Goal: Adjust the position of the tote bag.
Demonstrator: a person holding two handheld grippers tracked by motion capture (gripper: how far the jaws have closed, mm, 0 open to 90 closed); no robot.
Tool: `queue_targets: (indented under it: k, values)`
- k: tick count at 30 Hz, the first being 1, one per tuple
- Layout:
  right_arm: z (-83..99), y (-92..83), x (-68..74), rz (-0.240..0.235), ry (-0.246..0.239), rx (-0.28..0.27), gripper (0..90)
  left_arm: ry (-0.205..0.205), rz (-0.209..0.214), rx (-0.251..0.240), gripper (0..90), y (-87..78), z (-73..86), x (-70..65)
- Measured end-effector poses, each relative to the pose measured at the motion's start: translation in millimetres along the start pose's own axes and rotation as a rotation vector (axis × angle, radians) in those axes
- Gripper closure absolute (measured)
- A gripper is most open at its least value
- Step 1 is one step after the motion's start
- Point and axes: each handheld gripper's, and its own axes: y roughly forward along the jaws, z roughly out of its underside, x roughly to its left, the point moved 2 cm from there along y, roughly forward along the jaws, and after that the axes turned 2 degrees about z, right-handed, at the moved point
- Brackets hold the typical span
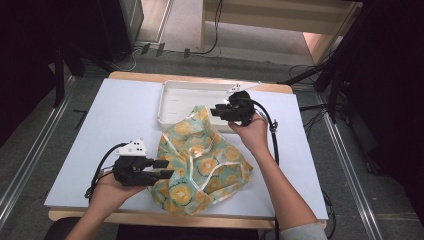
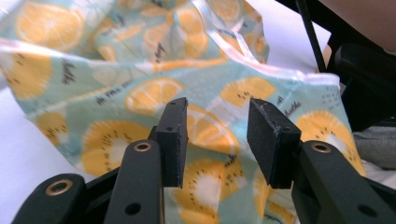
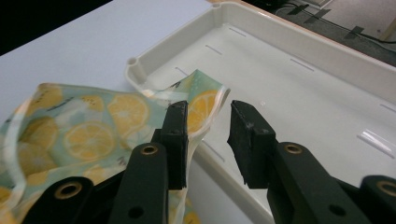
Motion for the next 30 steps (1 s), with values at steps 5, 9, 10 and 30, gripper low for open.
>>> queue_targets:
  k: [5, 9, 10, 30]
  values:
    - [12.2, -19.0, 8.8, -0.020, 0.003, -0.006, 69.7, 0.008, -0.008, 0.006, 56.9, -1.5, -13.5, 5.2]
    - [26.3, -25.9, 17.3, -0.042, 0.021, -0.011, 70.6, 0.010, 0.007, 0.015, 54.3, 3.4, -26.3, 13.1]
    - [29.1, -27.4, 19.8, -0.044, 0.018, -0.006, 70.8, 0.012, 0.012, 0.024, 54.1, 4.9, -29.3, 15.1]
    - [82.5, -72.1, 33.1, -0.040, 0.026, -0.014, 62.2, 0.037, 0.069, 0.102, 36.5, 56.4, -67.8, 28.6]
